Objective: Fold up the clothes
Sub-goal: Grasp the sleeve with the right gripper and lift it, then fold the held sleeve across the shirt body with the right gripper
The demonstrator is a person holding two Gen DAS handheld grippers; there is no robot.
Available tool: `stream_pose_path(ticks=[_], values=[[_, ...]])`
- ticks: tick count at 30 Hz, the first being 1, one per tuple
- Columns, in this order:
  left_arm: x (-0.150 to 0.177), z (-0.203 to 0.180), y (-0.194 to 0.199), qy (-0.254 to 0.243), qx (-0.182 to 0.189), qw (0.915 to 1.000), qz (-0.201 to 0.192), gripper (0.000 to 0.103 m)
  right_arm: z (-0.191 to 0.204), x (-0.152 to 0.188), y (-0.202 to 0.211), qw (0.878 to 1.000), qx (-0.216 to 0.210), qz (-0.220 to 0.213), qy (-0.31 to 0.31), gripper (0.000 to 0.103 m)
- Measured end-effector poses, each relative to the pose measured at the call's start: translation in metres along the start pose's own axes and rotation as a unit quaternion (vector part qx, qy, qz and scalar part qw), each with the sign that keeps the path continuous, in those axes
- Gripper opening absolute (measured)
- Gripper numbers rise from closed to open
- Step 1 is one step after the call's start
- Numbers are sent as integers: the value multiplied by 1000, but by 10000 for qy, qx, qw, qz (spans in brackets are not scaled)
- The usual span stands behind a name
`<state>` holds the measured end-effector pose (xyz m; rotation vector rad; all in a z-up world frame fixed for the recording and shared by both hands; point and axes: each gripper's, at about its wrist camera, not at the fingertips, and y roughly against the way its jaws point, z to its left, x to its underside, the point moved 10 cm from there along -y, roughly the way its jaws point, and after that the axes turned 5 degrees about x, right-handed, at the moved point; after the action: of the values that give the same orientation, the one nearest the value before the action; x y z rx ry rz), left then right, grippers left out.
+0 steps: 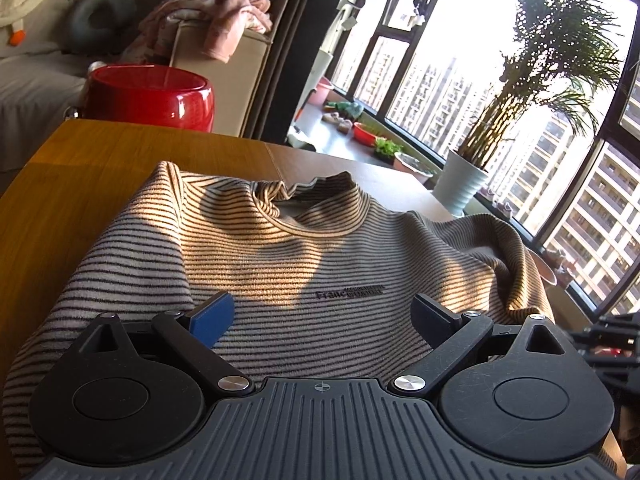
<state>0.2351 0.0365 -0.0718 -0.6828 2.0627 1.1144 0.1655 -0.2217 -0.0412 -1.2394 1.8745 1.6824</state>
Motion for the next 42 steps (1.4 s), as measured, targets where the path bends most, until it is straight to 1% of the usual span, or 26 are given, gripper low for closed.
stream_pose_path(ticks=[2,3,5,7,8,12,16,21,23,26,29,30,31,33,35,37,40,42], values=[[-1,1,1,36,32,10000,-35,98,-27,-38,21,9979,203,-492,-378,10],[-2,1,2,50,44,10000,-48,98,-47,-65,39,9936,247,-841,-718,10],[-2,1,2,54,49,10000,-57,98,-87,-120,76,9778,330,-1532,-1391,10],[-2,1,2,60,49,9999,-64,99,-112,-167,108,9610,224,-2116,-1768,9],[-2,1,2,64,51,9999,-68,99,-115,-186,118,9559,138,-2303,-1818,9],[-3,1,2,71,66,9999,-78,99,-83,-221,113,9525,-480,-2373,-1847,10],[-2,0,4,75,82,9999,-85,99,-19,-223,56,9540,-1274,-1902,-1937,10],[-1,0,4,89,121,9998,-99,100,49,-214,-9,9612,-1647,-1327,-1769,10],[-2,0,4,95,138,9998,-105,100,66,-208,-26,9624,-1728,-1153,-1749,10],[-2,0,5,104,163,9997,-113,100,83,-200,-37,9588,-1930,-1019,-1818,12],[-2,-1,5,110,182,9997,-119,101,91,-196,-35,9538,-2100,-1001,-1903,16],[-2,-1,5,109,181,9997,-117,101,92,-198,-35,9507,-2179,-1021,-1955,20],[-2,-1,5,107,179,9997,-116,101,92,-199,-32,9479,-2249,-1046,-2001,31],[-1,-1,5,105,174,9997,-115,101,88,-202,-28,9464,-2224,-1196,-2014,44],[-1,-1,5,106,169,9997,-113,101,78,-201,-26,9484,-2098,-1280,-2005,44],[-1,-1,5,106,163,9997,-111,101,63,-196,-30,9521,-1895,-1262,-2043,44],[-1,0,5,125,130,9998,-107,101,36,-176,-44,9623,-1369,-1159,-2044,44],[-1,2,3,129,6,9999,-68,98,18,-152,-60,9638,-1116,-905,-2244,44]])
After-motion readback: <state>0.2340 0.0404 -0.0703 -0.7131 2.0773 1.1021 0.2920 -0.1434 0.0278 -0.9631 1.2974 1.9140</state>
